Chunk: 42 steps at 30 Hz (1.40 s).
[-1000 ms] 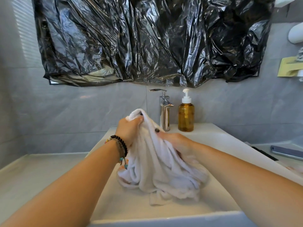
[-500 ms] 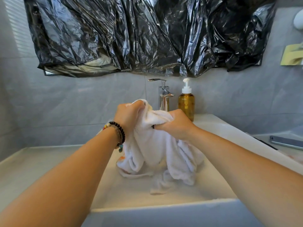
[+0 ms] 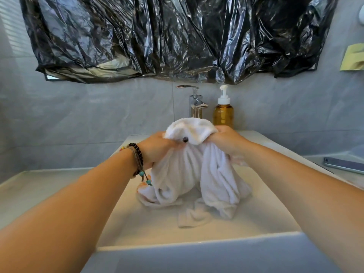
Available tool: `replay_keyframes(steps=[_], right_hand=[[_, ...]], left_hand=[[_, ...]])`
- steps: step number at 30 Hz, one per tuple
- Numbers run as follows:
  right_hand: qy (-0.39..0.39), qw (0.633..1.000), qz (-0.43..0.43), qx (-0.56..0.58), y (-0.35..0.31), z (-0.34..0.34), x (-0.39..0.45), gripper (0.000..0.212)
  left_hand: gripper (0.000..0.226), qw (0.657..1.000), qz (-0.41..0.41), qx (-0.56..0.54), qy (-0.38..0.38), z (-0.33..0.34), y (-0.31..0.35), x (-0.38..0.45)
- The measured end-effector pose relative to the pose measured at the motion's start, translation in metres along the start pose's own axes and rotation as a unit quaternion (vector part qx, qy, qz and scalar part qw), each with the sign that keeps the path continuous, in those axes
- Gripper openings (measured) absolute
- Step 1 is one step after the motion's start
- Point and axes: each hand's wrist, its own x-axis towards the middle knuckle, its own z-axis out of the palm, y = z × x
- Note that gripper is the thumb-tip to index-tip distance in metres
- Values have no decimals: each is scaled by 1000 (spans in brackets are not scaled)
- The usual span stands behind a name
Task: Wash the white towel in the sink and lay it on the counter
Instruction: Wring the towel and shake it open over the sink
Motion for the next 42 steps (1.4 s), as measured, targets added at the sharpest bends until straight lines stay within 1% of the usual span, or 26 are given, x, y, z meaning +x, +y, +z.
replay_keyframes(steps=[1,2,3,4,5,8,11,15,17,18,20,21,22,25,27,29,30,32,33,35,36,37,39,40,42], right_hand=[[-29,999,34,-11,2,3,-2,35],[-62,996,61,-26,4,6,-4,44],[-99,992,76,-36,5,11,-6,51],[-129,987,79,-48,5,16,-8,53],[-143,985,71,-60,5,20,-10,51],[-115,987,53,-96,3,26,-12,37],[-76,984,42,-155,-2,18,-10,30],[4,994,-9,-112,-15,15,-11,12],[30,995,-32,-88,-18,19,-12,14],[37,996,-34,-75,-17,21,-12,17],[36,998,-19,-56,-15,20,-13,13],[27,998,-9,-52,-14,18,-14,12],[10,999,0,-52,-12,16,-14,17],[-70,995,12,-65,-6,11,-15,22],[-101,989,3,-106,-6,13,-14,26],[-96,986,-11,-135,-10,19,-17,23],[-88,988,-13,-125,-12,21,-17,20],[-71,994,-14,-82,-15,23,-18,15],[-71,994,-21,-84,-16,21,-17,21],[-97,985,-19,-138,-16,15,-14,45],[-117,980,0,-161,-15,12,-13,56],[-134,975,25,-173,-12,7,-12,58],[-161,967,64,-185,-6,-5,-7,43],[-162,965,77,-190,-2,-11,-4,37],[-133,968,79,-196,5,-20,1,24]], left_hand=[[32,1000,10,-18,17,-3,-1,2],[19,999,21,-18,40,-4,-1,2],[10,997,31,4,69,-5,-1,4],[10,994,40,35,99,-5,-1,5],[13,989,49,68,123,-5,-1,7],[21,972,75,144,170,1,4,7],[26,960,77,183,200,2,8,8],[33,951,55,203,227,0,13,10],[34,957,54,175,227,3,14,9],[32,962,54,158,216,4,13,7],[26,971,55,132,192,5,10,4],[23,974,61,119,183,4,9,3],[20,976,71,111,174,3,7,3],[10,976,99,116,157,-2,3,6],[10,970,109,136,167,-3,3,7],[16,965,107,148,189,-3,6,7],[20,963,102,145,201,-4,9,8],[22,965,92,105,221,-6,13,9],[19,967,86,78,225,-7,15,9],[12,968,76,51,232,-12,17,5],[10,968,72,48,235,-15,17,1],[11,967,69,42,240,-19,16,-1],[11,966,59,22,252,-29,12,-3],[8,966,49,9,254,-32,11,-4],[13,969,23,8,246,-39,7,-3]])
